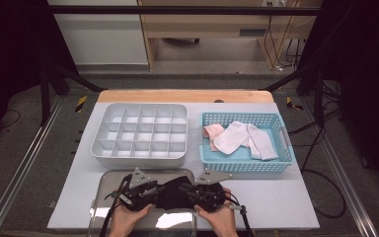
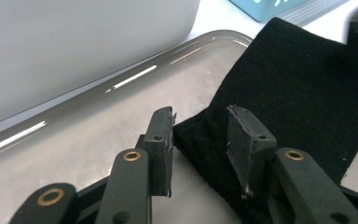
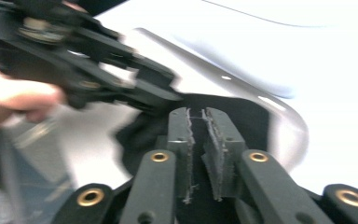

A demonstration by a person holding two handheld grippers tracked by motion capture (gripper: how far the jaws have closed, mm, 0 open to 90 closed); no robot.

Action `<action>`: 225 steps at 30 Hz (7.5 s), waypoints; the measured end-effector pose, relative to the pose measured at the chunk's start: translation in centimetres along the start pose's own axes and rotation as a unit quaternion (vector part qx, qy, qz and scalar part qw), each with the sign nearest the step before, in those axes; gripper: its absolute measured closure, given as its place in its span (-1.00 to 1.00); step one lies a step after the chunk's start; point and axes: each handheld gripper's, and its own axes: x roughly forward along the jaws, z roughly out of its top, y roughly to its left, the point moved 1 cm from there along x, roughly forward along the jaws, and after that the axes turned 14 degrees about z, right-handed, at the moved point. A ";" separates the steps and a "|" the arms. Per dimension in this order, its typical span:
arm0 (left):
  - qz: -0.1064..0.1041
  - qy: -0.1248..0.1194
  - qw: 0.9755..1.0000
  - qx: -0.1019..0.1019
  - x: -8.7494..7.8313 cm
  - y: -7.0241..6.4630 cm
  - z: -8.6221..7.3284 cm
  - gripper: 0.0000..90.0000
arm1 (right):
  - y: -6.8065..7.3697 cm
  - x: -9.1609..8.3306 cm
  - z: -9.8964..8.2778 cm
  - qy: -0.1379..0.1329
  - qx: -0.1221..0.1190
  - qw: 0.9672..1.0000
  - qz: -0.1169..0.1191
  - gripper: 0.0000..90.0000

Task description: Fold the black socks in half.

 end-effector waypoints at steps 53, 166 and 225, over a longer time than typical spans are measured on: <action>-0.043 0.019 0.998 0.037 0.9 -4.5 0.8 0.98 | -1.7 -2.1 -3.9 0.034 0.095 0.995 0.012 0.84; -0.022 -0.012 0.999 -0.022 -3.0 -1.8 -3.1 -0.17 | 3.0 0.7 -2.6 0.058 -0.005 0.998 0.038 0.78; -0.085 -0.060 0.993 -0.046 -4.6 -0.1 2.3 0.50 | -3.7 -10.0 -3.6 -0.051 0.025 0.985 -0.164 0.24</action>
